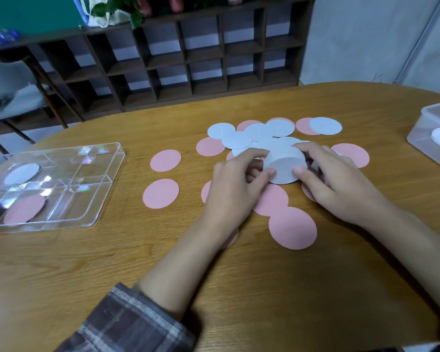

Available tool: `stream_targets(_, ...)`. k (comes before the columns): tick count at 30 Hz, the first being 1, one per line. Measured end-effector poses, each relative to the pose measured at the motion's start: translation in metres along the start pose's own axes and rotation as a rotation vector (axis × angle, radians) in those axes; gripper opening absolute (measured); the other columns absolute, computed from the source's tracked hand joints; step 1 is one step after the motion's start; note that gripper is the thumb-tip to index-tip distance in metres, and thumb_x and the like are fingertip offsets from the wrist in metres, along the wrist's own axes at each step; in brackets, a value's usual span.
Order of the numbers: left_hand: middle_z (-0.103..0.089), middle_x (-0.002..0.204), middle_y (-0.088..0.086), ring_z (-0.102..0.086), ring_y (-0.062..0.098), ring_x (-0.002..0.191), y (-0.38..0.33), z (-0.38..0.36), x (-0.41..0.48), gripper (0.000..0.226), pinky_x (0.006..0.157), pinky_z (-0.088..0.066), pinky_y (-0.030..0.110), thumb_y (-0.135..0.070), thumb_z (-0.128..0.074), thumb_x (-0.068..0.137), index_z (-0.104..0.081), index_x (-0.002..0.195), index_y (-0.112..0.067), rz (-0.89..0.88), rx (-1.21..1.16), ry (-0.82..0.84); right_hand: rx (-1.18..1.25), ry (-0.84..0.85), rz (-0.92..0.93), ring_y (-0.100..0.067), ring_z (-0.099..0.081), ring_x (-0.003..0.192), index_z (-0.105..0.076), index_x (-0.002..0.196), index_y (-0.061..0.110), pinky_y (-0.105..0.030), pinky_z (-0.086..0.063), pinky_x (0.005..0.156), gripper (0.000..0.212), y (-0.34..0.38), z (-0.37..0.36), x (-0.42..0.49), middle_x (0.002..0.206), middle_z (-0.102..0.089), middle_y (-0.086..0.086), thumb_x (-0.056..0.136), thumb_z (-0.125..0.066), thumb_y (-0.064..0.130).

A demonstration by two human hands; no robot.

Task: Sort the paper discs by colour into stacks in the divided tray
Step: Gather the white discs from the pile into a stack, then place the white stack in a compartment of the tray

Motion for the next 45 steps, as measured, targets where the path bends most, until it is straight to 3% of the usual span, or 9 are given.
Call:
stream_targets(5,-0.079,0.096,-0.006,-0.073,0.007,0.089,0.003,-0.001,0.002,0.03,0.085,-0.057,0.035,-0.028,-0.077,0.093,-0.073,0.122,-0.022,-0.056,0.049,0.031,-0.004,0.038,-0.019,-0.003,-0.053,0.087,-0.048,0.137,0.032,-0.019,-0.035,0.066,0.036,-0.001,0.002,0.0,0.1,-0.056,0.004,0.102,-0.052,0.037)
stream_targets(11,-0.078,0.089,-0.008,-0.07,0.007,0.086,0.003,0.001,0.002,0.026,0.081,-0.055,0.031,-0.027,-0.077,0.092,-0.074,0.117,-0.022,-0.073,0.043,0.062,-0.006,0.065,0.03,0.005,-0.049,0.092,-0.051,0.129,0.03,-0.011,-0.033,0.066,0.027,-0.002,0.006,0.0,0.093,-0.053,0.016,0.102,-0.054,0.034)
stream_targets(15,-0.077,0.089,-0.009,-0.068,0.006,0.084,0.005,0.002,0.002,0.025,0.077,-0.053,0.023,-0.026,-0.077,0.093,-0.073,0.117,-0.022,-0.09,0.04,0.089,-0.003,0.076,0.061,-0.002,-0.051,0.092,-0.051,0.126,0.032,-0.025,-0.037,0.068,0.025,-0.004,0.004,0.0,0.095,-0.057,0.01,0.102,-0.054,0.035)
stream_targets(22,-0.075,0.09,-0.007,-0.069,0.007,0.082,0.001,0.006,-0.006,0.024,0.071,-0.053,0.018,-0.021,-0.081,0.088,-0.073,0.11,-0.019,-0.019,-0.111,0.078,0.18,0.001,0.028,-0.007,-0.057,0.072,-0.057,0.126,0.03,-0.011,-0.039,0.062,0.025,0.002,0.004,-0.011,0.095,-0.067,0.001,0.101,-0.06,0.03)
stream_targets(25,-0.074,0.087,-0.008,-0.067,0.006,0.079,-0.001,0.016,-0.018,0.021,0.07,-0.053,0.021,-0.02,-0.082,0.087,-0.072,0.105,-0.021,-0.01,-0.152,0.057,0.231,-0.022,0.006,-0.011,-0.06,0.086,-0.056,0.128,0.038,-0.019,-0.047,0.071,0.029,0.008,-0.004,-0.018,0.104,-0.068,0.007,0.099,-0.061,0.037)
stream_targets(28,-0.07,0.083,-0.015,-0.063,0.003,0.074,0.001,0.036,-0.036,0.02,0.068,-0.048,0.017,-0.02,-0.082,0.085,-0.073,0.103,-0.022,-0.06,-0.08,0.013,0.248,-0.028,0.029,-0.012,-0.059,0.087,-0.061,0.126,0.04,-0.029,-0.047,0.073,0.03,0.024,-0.009,-0.023,0.099,-0.066,0.013,0.096,-0.067,0.036)
stream_targets(33,-0.07,0.086,-0.015,-0.064,0.007,0.078,0.011,0.083,-0.06,0.018,0.073,-0.053,0.025,-0.025,-0.08,0.087,-0.072,0.103,-0.022,-0.064,-0.018,-0.024,0.297,-0.033,0.095,-0.013,-0.061,0.088,-0.069,0.121,0.033,-0.025,-0.049,0.081,0.03,0.071,-0.025,-0.025,0.102,-0.069,0.015,0.092,-0.074,0.029)
stream_targets(37,-0.071,0.085,-0.009,-0.063,0.009,0.075,0.024,0.135,-0.076,0.019,0.069,-0.049,0.017,-0.021,-0.082,0.086,-0.073,0.103,-0.02,-0.039,0.043,-0.069,0.305,-0.005,0.126,-0.005,-0.056,0.079,-0.07,0.117,0.03,-0.011,-0.041,0.07,0.028,0.116,-0.045,-0.015,0.096,-0.069,0.013,0.09,-0.076,0.029)
stream_targets(45,-0.074,0.088,-0.006,-0.065,0.005,0.072,0.056,0.246,-0.09,0.02,0.065,-0.044,0.009,-0.025,-0.083,0.087,-0.075,0.104,-0.021,0.098,0.102,-0.126,0.348,0.091,0.211,-0.01,-0.06,0.073,-0.069,0.108,0.032,-0.02,-0.046,0.069,0.019,0.212,-0.101,0.029,0.091,-0.071,0.011,0.09,-0.074,0.031)
Point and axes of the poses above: each hand's wrist, its own x-axis towards the middle knuckle, its own z-axis out of the back of the hand, y = z × x, the point moved 2 cm from there along x, towards the middle knuckle
